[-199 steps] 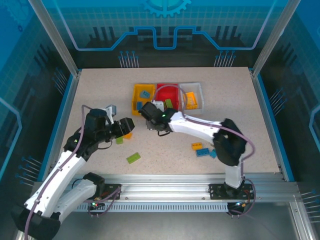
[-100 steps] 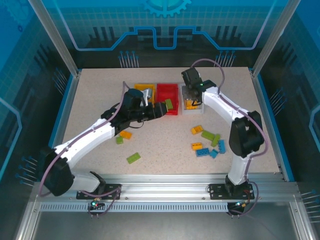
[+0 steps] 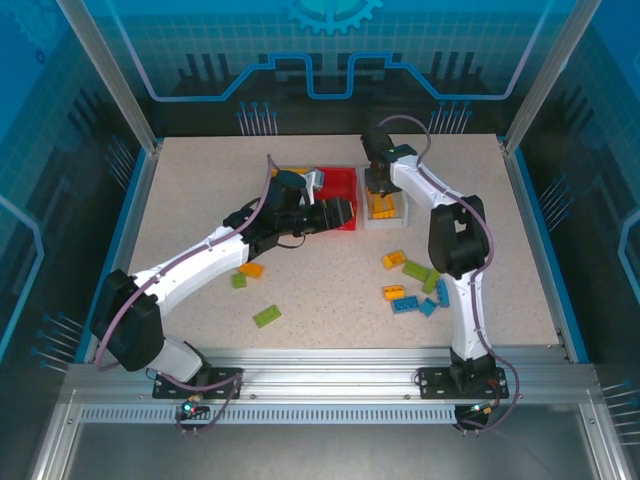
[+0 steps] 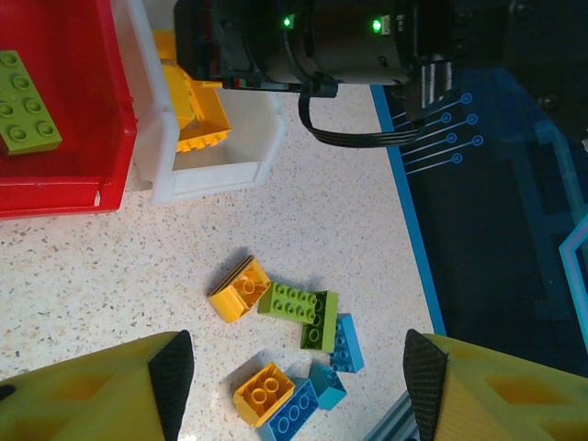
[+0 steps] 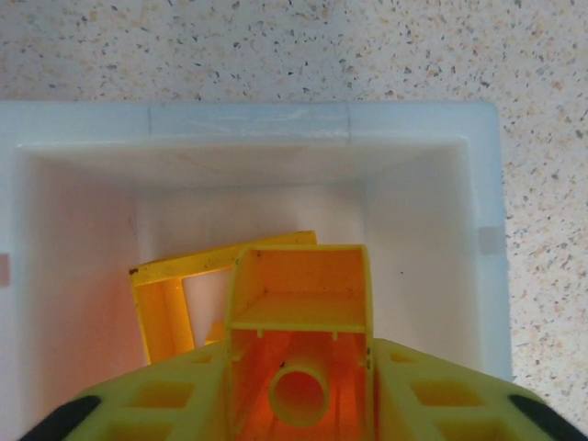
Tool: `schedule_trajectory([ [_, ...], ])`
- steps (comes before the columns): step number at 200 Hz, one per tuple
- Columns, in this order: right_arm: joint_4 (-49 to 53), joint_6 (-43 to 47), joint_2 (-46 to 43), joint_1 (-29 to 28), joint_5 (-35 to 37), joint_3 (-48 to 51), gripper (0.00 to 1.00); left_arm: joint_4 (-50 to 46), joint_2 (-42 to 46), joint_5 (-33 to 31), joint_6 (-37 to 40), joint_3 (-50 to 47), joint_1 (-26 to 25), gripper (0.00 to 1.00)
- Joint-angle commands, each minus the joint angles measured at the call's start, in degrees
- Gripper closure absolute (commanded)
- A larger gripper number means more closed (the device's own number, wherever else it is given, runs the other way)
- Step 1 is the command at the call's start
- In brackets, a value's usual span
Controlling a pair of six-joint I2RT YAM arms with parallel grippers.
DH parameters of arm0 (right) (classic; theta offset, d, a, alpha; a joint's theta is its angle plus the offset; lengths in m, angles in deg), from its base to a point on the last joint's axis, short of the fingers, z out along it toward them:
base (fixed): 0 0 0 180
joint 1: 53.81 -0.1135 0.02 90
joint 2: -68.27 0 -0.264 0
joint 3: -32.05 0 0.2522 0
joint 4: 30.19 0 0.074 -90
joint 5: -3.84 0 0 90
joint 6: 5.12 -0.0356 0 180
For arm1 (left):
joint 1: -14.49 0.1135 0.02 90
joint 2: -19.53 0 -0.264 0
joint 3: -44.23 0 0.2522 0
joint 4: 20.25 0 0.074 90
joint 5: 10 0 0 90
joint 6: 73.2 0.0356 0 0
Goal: Sort the legos into containers by color
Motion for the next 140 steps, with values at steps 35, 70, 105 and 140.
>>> schedule_trajectory([
  [35,3.04,0.92,-6.48,-2.38,3.54,-0.85,0.36,0.09,2.35,-1.45,-0.76,0.07,-0.33,0.34],
  [70,1.47,-0.06,-16.83,-3.48,4.57,4.41,0.35,-3.31,5.05,-3.94,-0.78,-0.51,-0.39,0.34],
  [105,-2.37,-1.05,-30.29,-4.82,3.83,14.5,0.38,-12.18,8.54,-9.25,-1.48,-0.31,-0.36,0.35],
  [140,-7.16,-0.84,-44.65,-7.41,0.06,28.05,0.38,-18.53,12.72,-11.68,-1.81,-2.91,-0.35,0.36],
])
